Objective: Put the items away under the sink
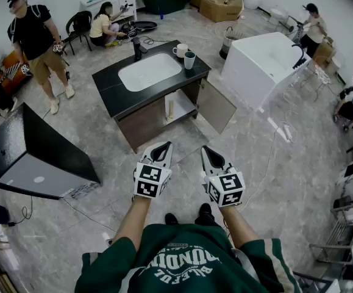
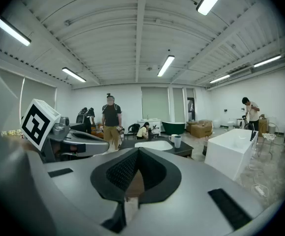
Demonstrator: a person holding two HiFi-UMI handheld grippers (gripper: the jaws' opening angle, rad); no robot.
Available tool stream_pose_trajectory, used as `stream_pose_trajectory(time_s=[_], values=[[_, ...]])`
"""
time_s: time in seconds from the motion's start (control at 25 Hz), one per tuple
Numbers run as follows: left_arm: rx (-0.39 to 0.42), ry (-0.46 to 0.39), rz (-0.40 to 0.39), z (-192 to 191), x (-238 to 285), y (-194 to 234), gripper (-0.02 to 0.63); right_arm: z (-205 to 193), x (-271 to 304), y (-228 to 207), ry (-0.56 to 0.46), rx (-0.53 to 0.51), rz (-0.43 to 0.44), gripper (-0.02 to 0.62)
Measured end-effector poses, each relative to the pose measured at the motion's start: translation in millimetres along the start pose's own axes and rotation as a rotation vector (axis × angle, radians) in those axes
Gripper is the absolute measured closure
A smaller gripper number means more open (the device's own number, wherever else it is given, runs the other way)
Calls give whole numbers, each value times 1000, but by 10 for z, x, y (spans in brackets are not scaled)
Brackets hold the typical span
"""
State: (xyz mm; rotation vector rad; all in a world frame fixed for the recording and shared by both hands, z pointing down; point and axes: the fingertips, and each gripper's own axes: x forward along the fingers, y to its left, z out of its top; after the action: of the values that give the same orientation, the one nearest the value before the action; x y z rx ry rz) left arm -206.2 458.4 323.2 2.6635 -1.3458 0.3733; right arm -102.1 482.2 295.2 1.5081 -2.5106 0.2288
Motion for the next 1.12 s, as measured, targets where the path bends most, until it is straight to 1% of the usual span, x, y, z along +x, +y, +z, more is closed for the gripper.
stream_pose_trajectory(time_s=[0.28, 0.56, 0.8, 0.96, 1.12], values=[[-6, 3, 6, -45, -67, -3, 595, 5, -49, 58, -28, 3, 3, 551], [-14, 11, 1, -98, -108, 9, 595, -65, -27, 102, 2, -18, -18, 551], [-19, 23, -5, -128, -12, 25, 595, -141, 28, 64, 30, -25, -24, 551], [-15, 33, -17, -116, 141, 23, 595, -211, 65, -45, 47, -26, -36, 551], [-9, 39, -30, -91, 435, 26, 595, -226, 182, -313, 47, -16, -55, 551]])
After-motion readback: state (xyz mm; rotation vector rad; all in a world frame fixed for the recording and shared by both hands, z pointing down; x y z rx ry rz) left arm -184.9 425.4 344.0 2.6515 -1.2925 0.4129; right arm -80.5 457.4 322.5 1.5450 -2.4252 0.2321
